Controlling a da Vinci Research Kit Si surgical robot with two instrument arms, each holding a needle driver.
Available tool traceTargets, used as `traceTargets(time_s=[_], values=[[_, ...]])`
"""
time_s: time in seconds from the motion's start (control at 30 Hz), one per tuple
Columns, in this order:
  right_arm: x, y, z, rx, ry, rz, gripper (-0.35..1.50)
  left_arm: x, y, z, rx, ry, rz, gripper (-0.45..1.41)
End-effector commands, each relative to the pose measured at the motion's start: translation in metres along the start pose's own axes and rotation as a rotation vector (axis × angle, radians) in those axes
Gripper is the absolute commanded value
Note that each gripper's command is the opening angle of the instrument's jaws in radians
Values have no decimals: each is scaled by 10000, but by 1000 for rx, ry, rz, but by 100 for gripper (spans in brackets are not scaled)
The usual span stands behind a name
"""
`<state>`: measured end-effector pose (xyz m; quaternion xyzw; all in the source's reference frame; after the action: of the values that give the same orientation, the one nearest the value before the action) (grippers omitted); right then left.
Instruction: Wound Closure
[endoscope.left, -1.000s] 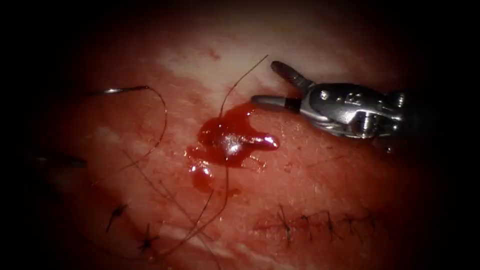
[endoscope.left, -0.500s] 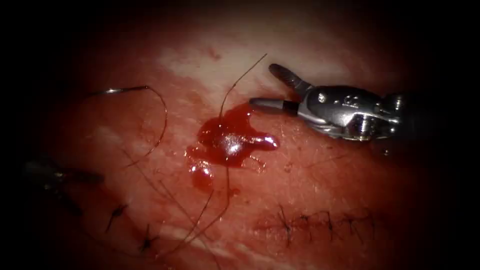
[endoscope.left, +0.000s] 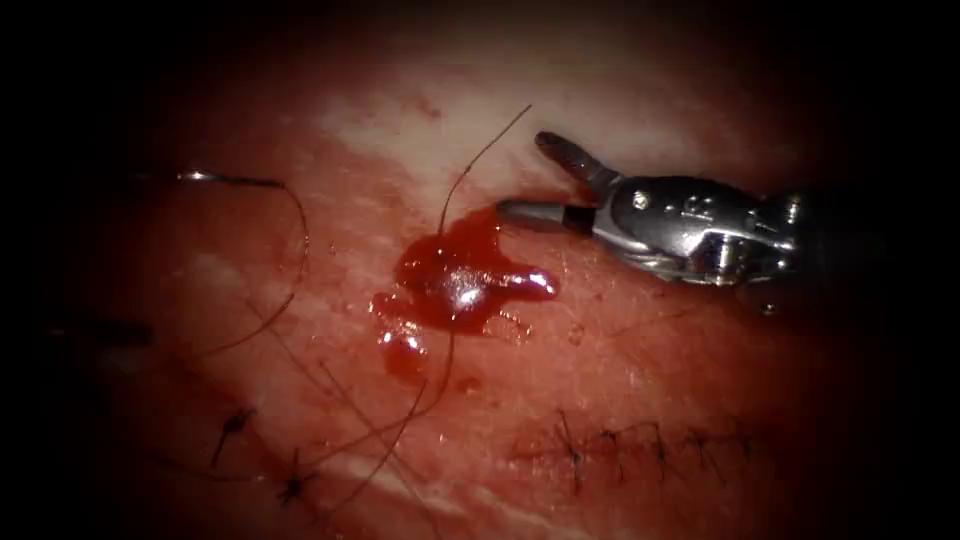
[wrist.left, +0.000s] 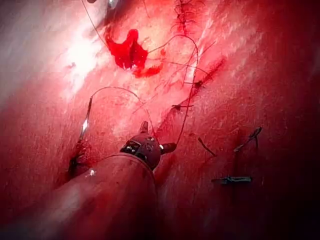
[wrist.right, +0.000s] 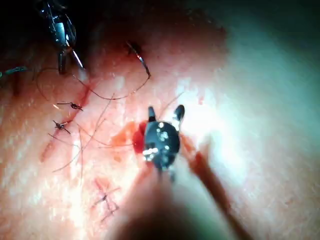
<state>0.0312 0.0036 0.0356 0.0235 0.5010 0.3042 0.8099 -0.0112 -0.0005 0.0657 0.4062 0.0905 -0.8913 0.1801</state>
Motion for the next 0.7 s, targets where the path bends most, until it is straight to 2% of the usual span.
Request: traceTargets(time_s=[0.03,0.1,0.17,0.33,0.53,0.6,0.7], values=[[-4,-5,7,3,0,1,103,-2,2,10,1,2,-12,49],[-4,-6,7,3,0,0,103,-3,1,10,14,9,-26,47],[-5,-6,6,4,-3,0,103,-3,-2,12,33,27,-49,37],[-5,-7,6,8,-1,-1,103,2,-18,1,85,77,-78,37],[-5,-8,7,8,-4,-1,103,6,-60,-40,251,154,-190,49],[-6,-8,7,11,-4,-2,103,4,-70,-53,288,176,-222,52],[-6,-8,7,11,-3,-2,103,-1,-71,-65,314,156,-254,62]])
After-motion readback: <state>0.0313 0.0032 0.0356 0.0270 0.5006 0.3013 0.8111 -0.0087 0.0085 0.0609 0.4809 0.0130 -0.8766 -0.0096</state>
